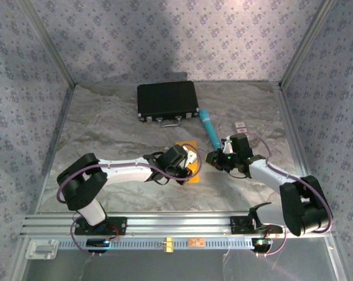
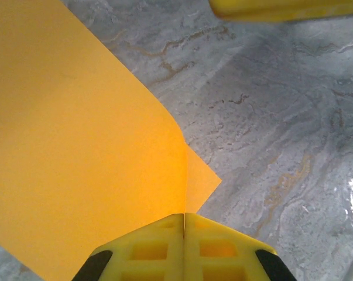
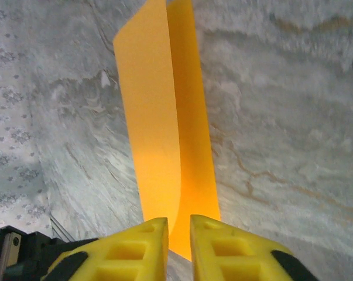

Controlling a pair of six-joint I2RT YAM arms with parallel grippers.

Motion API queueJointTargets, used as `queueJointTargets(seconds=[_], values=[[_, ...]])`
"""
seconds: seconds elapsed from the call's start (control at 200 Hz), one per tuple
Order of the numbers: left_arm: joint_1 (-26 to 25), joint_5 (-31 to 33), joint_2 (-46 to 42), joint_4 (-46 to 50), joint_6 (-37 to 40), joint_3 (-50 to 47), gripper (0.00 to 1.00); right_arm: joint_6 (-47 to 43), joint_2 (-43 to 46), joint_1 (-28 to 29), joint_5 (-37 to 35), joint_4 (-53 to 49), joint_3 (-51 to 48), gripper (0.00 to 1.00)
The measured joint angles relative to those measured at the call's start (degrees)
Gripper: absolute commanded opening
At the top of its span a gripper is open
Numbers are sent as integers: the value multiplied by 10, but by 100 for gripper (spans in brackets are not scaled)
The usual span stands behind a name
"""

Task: Fold a paper plane with a square sheet of paper (pick it up from the middle)
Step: Fold the triangle a second time at the center of the table.

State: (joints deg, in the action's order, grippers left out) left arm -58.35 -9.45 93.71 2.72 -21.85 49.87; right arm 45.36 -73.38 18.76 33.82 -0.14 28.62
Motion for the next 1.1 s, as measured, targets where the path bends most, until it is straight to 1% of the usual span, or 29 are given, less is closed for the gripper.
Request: queueJointTargets(seconds=[0.11, 0.265, 0.385, 0.675, 1.099], values=[[9, -11, -5, -12, -14, -11, 2, 0, -3, 27, 0, -7, -4, 9], [16, -17, -6, -26, -27, -13, 4, 2, -35, 54, 8, 5, -4, 6], [17, -19, -6, -30, -32, -13, 7, 9, -62, 66, 14, 23, -4, 7], [17, -20, -6, -29, -32, -13, 18, 21, -75, 71, 20, 65, -3, 7], [17, -19, 10, -29, -31, -4, 20, 28, -78, 73, 22, 80, -3, 8]])
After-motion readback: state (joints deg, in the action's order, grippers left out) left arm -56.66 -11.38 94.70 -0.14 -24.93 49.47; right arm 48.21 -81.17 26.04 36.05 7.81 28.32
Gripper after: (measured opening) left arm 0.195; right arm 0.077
